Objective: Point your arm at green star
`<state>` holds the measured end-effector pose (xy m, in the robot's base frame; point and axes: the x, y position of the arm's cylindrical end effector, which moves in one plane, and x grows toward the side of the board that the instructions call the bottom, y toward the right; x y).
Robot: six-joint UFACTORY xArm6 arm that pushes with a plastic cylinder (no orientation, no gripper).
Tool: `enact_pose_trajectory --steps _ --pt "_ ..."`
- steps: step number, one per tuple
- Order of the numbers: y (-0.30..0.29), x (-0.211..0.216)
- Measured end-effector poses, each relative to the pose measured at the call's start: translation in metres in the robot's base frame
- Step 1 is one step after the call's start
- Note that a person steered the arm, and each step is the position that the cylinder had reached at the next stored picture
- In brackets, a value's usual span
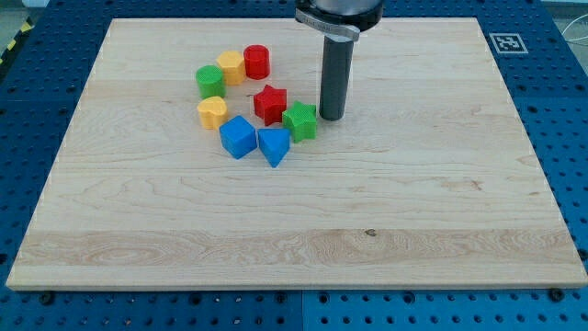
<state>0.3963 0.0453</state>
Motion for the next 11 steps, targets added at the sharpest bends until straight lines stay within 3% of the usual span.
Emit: enact_pose_trajectory --steps 11 --pt "-0.009 -0.047"
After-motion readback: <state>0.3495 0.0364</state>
